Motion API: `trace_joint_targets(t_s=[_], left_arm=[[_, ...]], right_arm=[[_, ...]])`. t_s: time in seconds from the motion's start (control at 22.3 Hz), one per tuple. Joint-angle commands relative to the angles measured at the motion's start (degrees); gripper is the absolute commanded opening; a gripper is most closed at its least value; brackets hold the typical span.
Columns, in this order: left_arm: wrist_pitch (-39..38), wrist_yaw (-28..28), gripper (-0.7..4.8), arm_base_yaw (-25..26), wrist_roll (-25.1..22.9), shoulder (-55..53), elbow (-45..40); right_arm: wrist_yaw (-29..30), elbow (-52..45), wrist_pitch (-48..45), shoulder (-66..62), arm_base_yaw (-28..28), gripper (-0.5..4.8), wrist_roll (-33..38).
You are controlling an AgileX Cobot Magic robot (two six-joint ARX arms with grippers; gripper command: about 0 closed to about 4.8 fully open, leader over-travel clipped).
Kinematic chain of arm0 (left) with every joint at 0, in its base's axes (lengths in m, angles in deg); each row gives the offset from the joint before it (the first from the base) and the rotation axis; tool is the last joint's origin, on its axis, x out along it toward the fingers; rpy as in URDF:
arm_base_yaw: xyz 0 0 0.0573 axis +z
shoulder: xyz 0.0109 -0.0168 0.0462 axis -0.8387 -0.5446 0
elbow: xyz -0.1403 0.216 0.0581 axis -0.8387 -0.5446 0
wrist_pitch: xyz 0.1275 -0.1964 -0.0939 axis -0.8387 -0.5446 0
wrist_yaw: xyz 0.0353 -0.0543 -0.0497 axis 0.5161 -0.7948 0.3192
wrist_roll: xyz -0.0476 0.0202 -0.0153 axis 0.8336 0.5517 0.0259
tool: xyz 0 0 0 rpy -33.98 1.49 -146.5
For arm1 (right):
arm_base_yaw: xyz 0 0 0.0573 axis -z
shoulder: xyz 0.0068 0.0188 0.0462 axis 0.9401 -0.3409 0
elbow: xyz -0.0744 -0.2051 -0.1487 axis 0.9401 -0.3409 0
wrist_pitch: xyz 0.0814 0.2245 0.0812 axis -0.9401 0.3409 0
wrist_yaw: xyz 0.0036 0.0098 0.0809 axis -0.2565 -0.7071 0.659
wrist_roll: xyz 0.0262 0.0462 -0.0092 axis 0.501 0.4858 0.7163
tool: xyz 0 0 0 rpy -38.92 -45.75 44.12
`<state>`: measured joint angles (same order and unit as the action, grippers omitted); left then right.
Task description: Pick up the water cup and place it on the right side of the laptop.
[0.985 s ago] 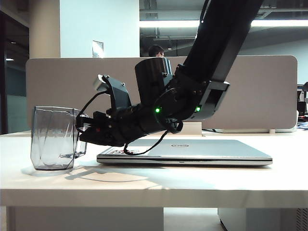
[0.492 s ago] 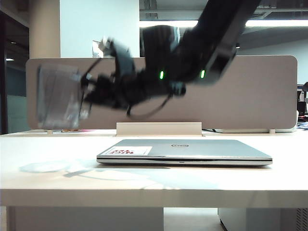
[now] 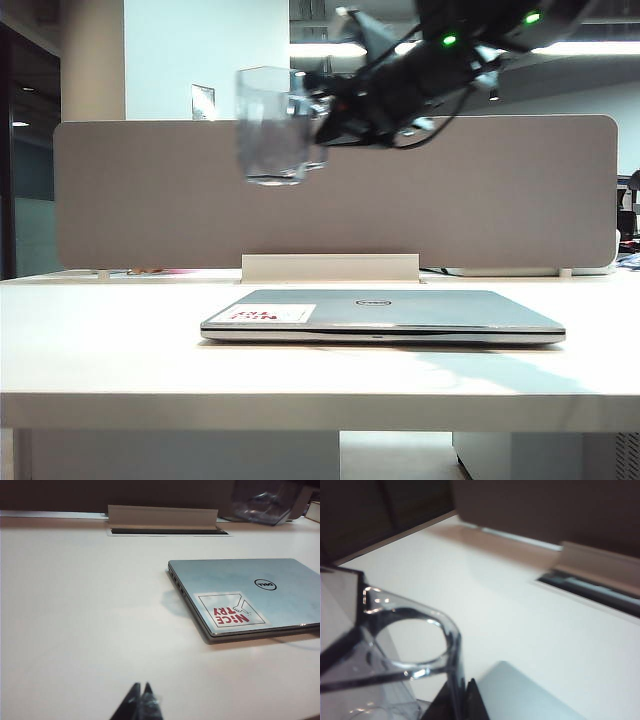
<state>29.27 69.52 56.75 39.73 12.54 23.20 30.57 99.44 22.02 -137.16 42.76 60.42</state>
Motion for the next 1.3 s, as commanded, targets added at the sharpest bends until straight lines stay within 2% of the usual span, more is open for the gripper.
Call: trace_joint_targets(t_s=[0.04, 0.4, 0.81, 0.98, 1.21, 1.3], left_arm=[[0.5, -0.2, -0.04, -0.1, 0.0, -0.1, 0.2], [0.5, -0.2, -0.04, -0.1, 0.0, -0.1, 0.2], [0.5, -0.2, -0.04, -0.1, 0.0, -0.1, 0.2], [0.4, -0.3, -0.04, -0.1, 0.0, -0.1, 0.2], [0.3, -0.3, -0.04, -0.1, 0.0, -0.1, 0.2], [0.3, -0.3, -0.04, -0.1, 0.0, -0.1, 0.2]], right_arm=[[0.2, -4.3, -0.4, 5.2, 4.0, -0.02, 0.0], [0.2, -19.0, -3.0, 17.0, 12.7, -0.02, 0.0], [1.5, -33.4, -5.4, 26.6, 28.6, -0.02, 0.7], [2.6, -37.7, -8.3, 27.0, 31.6, -0.02, -2.9], [2.4, -44.9, -17.7, 27.0, 32.9, -0.02, -3.0], [2.4, -47.6, -21.7, 27.0, 35.0, -0.02, -2.1]])
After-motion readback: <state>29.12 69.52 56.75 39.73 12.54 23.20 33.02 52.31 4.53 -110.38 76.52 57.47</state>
